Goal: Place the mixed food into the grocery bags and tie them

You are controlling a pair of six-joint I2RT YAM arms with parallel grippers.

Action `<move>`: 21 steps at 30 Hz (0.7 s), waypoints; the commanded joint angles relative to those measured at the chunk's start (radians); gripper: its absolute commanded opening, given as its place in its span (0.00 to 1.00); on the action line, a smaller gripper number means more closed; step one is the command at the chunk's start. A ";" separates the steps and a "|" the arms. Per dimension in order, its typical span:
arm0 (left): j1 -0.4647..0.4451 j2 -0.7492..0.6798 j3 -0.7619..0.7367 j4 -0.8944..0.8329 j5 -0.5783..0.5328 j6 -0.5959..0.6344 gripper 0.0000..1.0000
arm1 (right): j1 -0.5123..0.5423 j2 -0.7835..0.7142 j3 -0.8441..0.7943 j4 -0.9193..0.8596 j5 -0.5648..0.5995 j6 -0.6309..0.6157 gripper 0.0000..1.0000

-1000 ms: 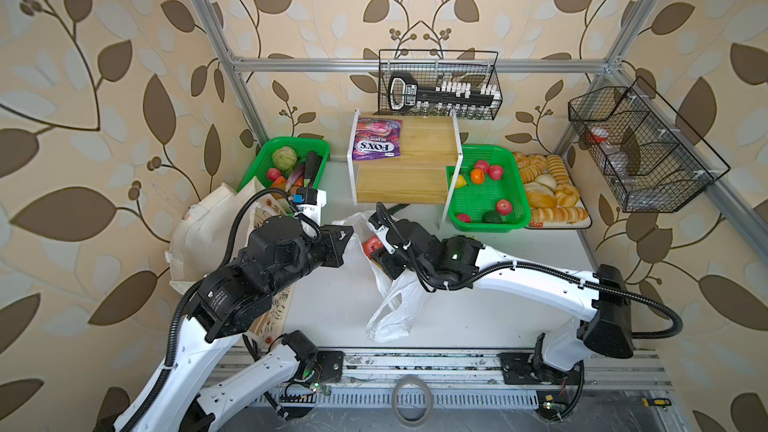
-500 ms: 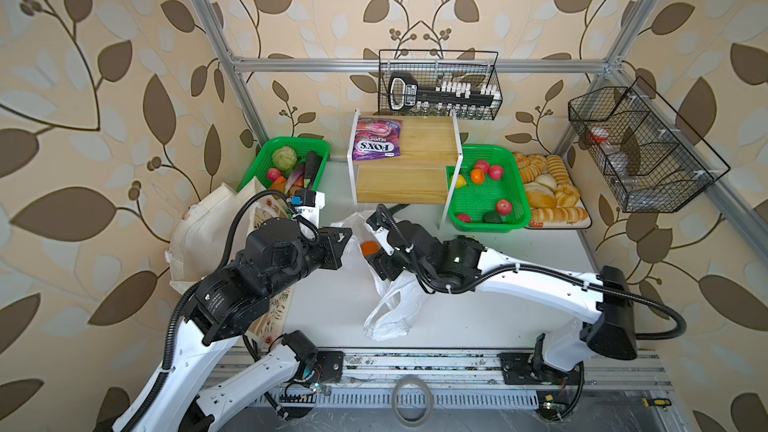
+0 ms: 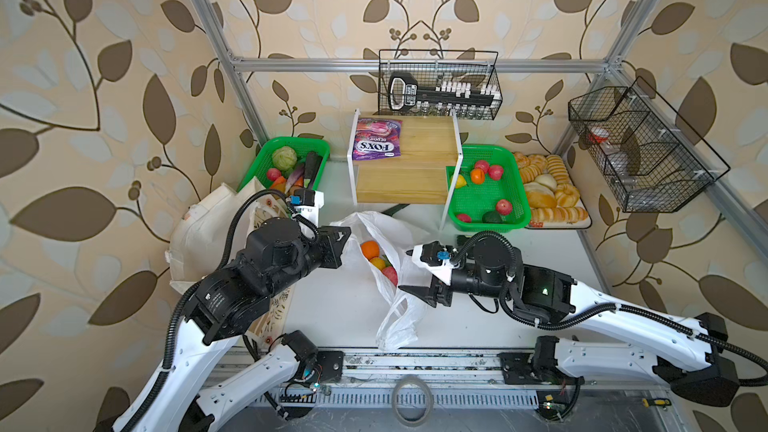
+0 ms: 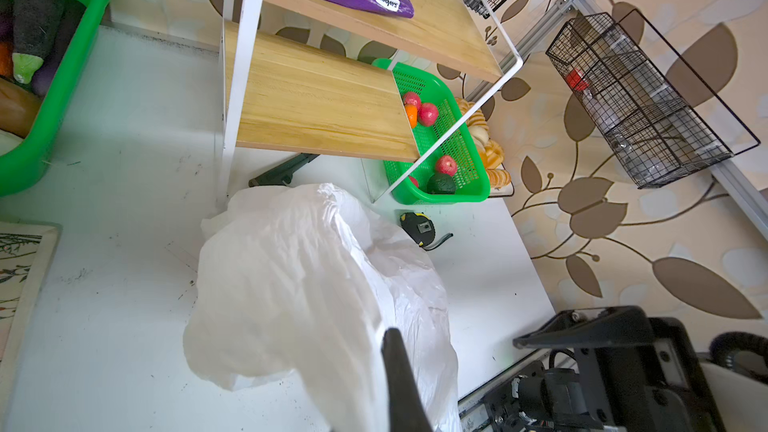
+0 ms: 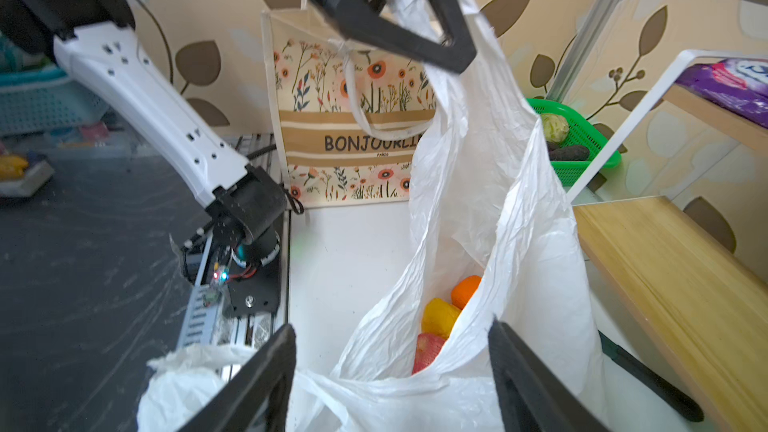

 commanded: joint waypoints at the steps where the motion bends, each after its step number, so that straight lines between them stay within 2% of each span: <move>1: -0.004 0.005 0.015 0.031 -0.003 0.005 0.00 | -0.003 -0.044 -0.032 -0.086 -0.087 -0.180 0.72; 9: -0.005 -0.007 0.009 0.029 -0.024 -0.018 0.00 | 0.001 -0.151 -0.090 -0.161 -0.265 -0.337 0.70; 16: -0.005 0.005 0.024 0.017 -0.036 -0.022 0.00 | 0.017 -0.127 -0.108 -0.187 -0.255 -0.354 0.70; 21: -0.005 0.012 0.018 0.022 -0.034 -0.027 0.00 | 0.019 -0.070 -0.093 -0.186 -0.314 -0.367 0.70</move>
